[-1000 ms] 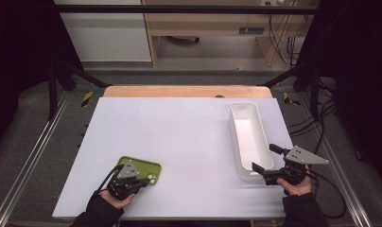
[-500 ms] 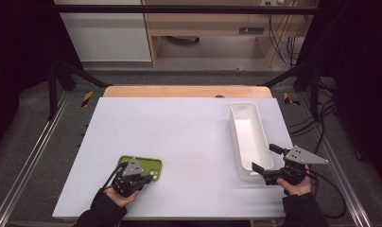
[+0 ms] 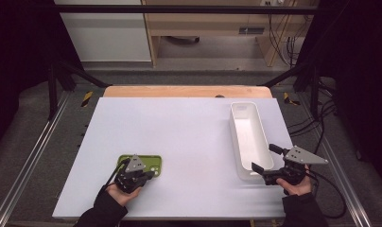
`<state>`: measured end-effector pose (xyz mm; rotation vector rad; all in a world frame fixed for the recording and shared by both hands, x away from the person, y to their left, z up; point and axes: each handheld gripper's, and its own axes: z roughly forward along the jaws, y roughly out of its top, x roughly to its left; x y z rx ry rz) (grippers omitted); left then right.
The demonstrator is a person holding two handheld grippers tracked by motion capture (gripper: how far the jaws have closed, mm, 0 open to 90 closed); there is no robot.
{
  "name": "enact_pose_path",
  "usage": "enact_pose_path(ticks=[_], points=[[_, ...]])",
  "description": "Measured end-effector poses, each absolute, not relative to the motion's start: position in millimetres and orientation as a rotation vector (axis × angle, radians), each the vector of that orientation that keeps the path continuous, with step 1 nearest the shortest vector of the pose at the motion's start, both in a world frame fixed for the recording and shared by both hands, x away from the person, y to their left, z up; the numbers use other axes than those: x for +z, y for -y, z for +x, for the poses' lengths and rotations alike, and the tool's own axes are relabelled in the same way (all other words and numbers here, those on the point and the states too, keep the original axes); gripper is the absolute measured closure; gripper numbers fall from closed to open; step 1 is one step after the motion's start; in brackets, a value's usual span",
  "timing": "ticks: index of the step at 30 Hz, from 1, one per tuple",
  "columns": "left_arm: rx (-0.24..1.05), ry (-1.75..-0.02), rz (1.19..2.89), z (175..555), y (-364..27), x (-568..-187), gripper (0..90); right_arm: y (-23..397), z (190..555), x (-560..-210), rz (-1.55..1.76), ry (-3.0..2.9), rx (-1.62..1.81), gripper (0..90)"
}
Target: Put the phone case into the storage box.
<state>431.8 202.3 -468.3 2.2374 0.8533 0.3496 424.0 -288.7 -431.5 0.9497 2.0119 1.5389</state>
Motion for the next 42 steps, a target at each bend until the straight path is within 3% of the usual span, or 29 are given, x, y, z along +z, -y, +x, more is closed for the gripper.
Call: enact_pose_path(ticks=[42], points=[[0.494, -0.966, 2.183, 469.6, -200.0, -472.8, 89.8, 287.8, 424.5, -432.1, 0.947, -2.019, 1.531, 0.5]])
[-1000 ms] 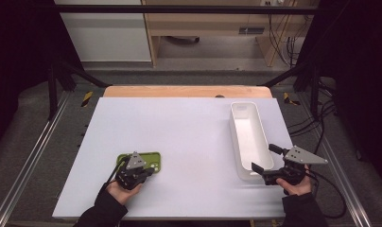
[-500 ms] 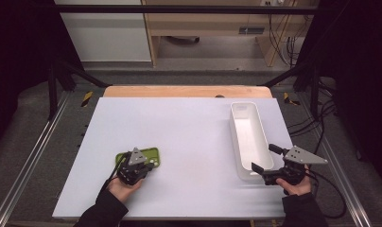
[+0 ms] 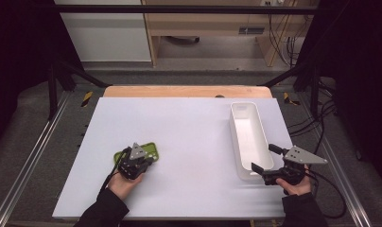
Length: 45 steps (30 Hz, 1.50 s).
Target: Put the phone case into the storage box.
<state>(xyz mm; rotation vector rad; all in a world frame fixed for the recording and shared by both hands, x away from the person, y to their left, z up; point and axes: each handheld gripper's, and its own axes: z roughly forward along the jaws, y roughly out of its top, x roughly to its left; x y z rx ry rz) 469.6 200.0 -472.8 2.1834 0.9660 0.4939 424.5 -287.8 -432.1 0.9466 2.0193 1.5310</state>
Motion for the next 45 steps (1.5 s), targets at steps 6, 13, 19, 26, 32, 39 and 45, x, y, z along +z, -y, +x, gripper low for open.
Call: enact_pose_path(ticks=[6, 13, 19, 26, 32, 39, 45], points=[[0.503, -0.983, 2.18, 473.8, -202.2, -474.2, 89.8, 287.7, 424.7, -432.3, 0.944, -2.021, 1.529, 0.5], [0.505, -0.982, 2.172, 473.5, -203.2, -473.5, 89.8, 287.8, 424.6, -432.2, 0.946, -2.02, 1.53, 0.5], [0.491, -0.934, 2.145, 467.4, -204.8, -466.8, 85.9, 288.4, 424.4, -431.9, 0.941, -2.02, 1.529, 0.5], [0.505, -0.905, 2.072, 458.5, -210.5, -454.1, 59.0, 289.0, 424.0, -431.4, 0.946, -2.016, 1.532, 0.5], [0.505, -0.869, 2.048, 448.4, -214.0, -444.1, 28.5, 289.1, 423.7, -431.1, 0.947, -2.016, 1.534, 0.5], [0.524, -0.858, 2.025, 439.4, -220.0, -430.8, 3.4, 289.5, 424.0, -431.2, 0.944, -2.014, 1.533, 0.5], [0.527, -0.87, 1.968, 432.8, -230.3, -417.5, 0.6, 289.1, 424.0, -431.3, 0.946, -2.015, 1.535, 0.5]])
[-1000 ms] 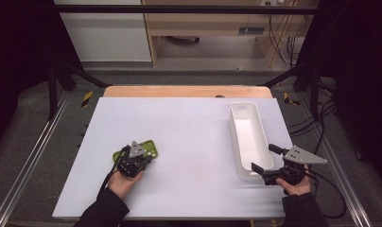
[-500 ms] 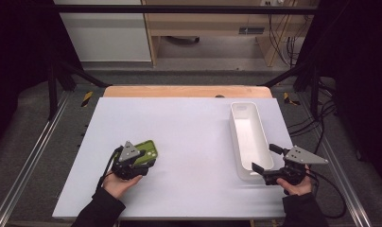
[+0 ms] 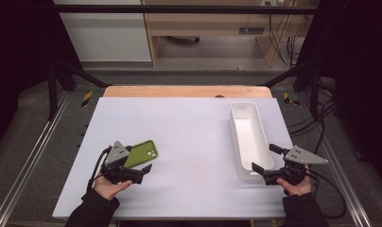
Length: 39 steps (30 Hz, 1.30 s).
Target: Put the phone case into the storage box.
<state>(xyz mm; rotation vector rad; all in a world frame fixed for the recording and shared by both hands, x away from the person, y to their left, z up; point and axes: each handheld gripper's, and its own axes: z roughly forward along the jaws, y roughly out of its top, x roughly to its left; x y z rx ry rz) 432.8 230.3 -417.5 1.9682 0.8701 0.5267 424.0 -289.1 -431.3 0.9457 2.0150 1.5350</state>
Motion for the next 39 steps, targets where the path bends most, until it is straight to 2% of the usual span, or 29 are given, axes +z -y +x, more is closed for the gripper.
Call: enact_pose_path(ticks=[7, 10, 19, 39], points=[[0.549, -0.887, 1.946, 429.5, -240.7, -410.2, 1.0, 289.3, 424.0, -431.3, 0.944, -2.015, 1.535, 0.5], [0.495, -0.903, 1.944, 430.4, -247.2, -406.0, 2.3, 289.5, 424.0, -431.2, 0.944, -2.014, 1.536, 0.5], [0.556, -0.896, 1.929, 429.4, -260.0, -395.7, 0.7, 289.5, 424.1, -431.1, 0.943, -2.012, 1.544, 0.5], [0.577, -0.941, 1.971, 454.4, -277.6, -385.5, 0.2, 289.7, 424.1, -430.7, 0.945, -2.01, 1.544, 0.5]])
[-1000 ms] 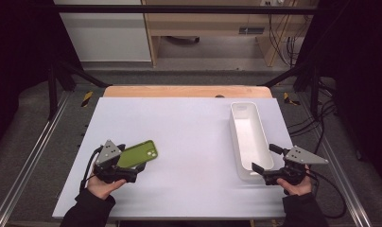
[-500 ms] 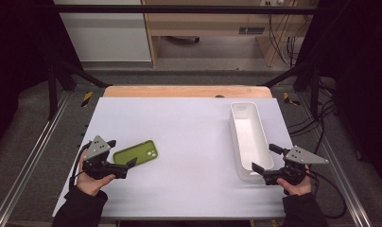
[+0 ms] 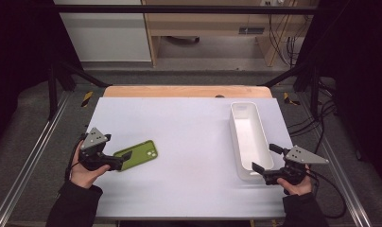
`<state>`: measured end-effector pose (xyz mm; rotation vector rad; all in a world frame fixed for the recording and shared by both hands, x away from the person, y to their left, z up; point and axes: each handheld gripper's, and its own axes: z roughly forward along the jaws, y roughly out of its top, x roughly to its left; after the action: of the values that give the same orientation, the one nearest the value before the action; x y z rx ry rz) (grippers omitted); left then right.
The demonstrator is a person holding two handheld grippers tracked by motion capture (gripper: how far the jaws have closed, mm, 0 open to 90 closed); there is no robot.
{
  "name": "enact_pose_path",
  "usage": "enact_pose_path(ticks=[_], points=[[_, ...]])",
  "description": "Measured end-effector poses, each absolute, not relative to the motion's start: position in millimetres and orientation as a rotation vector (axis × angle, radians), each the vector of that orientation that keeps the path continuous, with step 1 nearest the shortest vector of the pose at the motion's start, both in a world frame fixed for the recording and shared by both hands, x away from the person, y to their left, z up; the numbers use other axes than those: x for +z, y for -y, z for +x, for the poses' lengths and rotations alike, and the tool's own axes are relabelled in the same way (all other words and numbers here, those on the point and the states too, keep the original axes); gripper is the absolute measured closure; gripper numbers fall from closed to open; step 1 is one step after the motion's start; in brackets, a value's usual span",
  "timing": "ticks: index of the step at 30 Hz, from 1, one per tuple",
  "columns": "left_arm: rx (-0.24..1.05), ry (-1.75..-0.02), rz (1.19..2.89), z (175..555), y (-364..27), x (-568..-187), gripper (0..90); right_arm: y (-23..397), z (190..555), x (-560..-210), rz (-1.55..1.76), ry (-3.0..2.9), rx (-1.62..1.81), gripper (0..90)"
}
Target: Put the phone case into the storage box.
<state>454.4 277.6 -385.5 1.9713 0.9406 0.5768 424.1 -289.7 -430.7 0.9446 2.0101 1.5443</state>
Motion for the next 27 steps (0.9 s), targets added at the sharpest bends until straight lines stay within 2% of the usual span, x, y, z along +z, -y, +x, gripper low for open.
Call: enact_pose_path(ticks=[27], points=[[0.58, -0.952, 1.919, 498.7, -287.2, -386.0, 0.6, 289.3, 424.1, -430.7, 0.942, -2.013, 1.538, 0.5]])
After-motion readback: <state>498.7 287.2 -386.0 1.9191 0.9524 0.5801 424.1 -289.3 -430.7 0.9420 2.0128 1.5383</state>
